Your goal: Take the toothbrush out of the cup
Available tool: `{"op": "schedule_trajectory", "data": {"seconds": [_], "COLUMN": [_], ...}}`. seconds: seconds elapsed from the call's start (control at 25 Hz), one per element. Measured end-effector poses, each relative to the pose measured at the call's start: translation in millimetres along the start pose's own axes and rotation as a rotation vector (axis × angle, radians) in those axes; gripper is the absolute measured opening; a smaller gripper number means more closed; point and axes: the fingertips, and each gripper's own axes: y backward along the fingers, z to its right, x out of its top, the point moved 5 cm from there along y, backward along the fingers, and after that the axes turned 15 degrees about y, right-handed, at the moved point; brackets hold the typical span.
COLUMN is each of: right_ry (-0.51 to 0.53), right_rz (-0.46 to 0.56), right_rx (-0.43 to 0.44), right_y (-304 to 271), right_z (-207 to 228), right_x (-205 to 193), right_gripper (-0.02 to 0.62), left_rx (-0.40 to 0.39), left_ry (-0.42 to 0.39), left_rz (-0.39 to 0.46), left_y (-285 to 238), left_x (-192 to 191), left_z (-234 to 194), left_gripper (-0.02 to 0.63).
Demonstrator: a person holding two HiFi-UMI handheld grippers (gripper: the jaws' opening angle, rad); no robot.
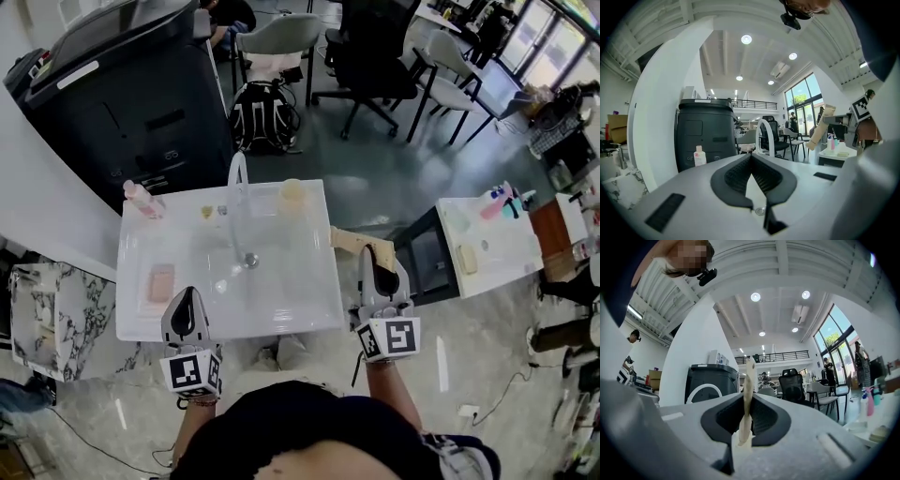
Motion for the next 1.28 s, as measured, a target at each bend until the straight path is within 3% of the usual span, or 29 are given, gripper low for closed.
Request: {"op": "schedule_trajectory", "data": {"seconds": [0.56, 1.28], "right_ry": [-0.042, -0.041], "right_rz": [-0.075, -0.16], "right_rx": [-0.04, -0.022], "right_y": [65.1, 63.2], "right_z": [-21.7, -40.7], "right_x": [-11.1, -33.8], "right_gripper": [0.035, 0.034], "left_rx": [-0.08, -0.091], "left_ry": [-0.071, -0.022], "left_rz": [0.004, 0.003], "left_y": [2.6, 2.2], "left_x": [3.2, 4.7], "left_z": [18.0, 15.3], "left_gripper": [0.003, 0.003]}}
